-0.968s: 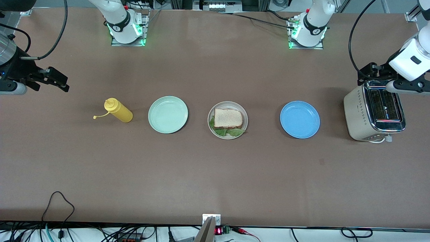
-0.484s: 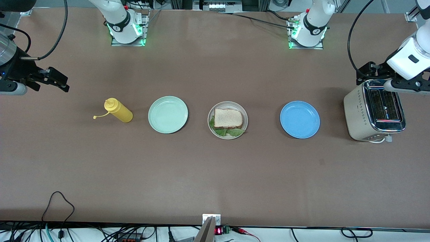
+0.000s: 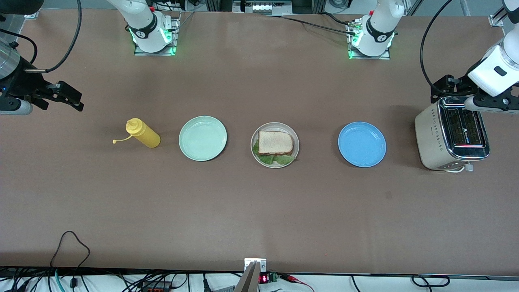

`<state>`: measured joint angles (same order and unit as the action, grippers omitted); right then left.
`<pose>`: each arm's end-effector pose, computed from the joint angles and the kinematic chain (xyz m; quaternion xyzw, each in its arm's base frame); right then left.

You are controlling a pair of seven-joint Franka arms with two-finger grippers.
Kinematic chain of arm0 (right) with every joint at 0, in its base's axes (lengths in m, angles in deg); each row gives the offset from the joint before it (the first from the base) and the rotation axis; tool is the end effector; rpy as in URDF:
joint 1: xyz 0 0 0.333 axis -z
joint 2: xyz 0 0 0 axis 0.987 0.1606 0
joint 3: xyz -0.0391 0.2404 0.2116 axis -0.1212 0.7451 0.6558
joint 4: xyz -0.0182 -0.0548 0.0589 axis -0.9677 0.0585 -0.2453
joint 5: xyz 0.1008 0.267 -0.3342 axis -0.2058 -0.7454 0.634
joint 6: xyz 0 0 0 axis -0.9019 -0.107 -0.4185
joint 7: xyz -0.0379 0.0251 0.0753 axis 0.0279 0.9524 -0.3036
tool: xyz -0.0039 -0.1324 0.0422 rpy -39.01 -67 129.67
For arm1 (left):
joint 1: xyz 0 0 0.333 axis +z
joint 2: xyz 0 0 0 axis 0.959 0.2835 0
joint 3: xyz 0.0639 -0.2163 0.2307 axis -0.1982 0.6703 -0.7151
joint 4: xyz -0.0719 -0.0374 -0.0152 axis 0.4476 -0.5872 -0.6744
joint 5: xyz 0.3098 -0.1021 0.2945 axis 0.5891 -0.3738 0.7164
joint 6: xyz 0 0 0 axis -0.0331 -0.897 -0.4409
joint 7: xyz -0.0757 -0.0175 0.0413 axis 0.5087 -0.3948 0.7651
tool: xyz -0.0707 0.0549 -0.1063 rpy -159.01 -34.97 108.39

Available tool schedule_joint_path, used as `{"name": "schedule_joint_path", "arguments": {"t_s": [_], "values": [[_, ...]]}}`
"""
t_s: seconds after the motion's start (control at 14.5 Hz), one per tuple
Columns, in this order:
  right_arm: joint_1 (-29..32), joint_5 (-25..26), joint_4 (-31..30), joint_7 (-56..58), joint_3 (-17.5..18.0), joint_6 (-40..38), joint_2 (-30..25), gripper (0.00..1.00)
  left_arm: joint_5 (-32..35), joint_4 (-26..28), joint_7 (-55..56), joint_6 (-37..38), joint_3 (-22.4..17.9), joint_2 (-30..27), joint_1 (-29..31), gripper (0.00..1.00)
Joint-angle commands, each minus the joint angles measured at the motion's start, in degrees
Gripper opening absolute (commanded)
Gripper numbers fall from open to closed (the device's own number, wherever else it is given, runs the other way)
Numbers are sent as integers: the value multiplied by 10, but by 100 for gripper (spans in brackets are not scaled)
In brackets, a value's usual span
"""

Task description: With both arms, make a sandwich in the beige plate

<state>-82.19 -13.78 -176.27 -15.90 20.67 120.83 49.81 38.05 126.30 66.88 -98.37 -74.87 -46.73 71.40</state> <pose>0.6159 0.0326 0.5742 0.9997 -0.0142 0.0215 0.0026 0.5879 -0.0159 0.5566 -0.9984 0.0490 0.0235 0.0177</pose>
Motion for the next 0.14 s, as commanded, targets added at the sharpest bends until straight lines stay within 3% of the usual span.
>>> {"name": "schedule_joint_path", "arguments": {"t_s": [0.0, 0.07], "values": [[3, 7, 10, -11, 3, -9, 8, 100, -6, 2, -14, 0, 2, -5, 5, 100], [3, 7, 10, -11, 3, -8, 9, 100, -6, 2, -13, 3, 2, -5, 5, 100]]}}
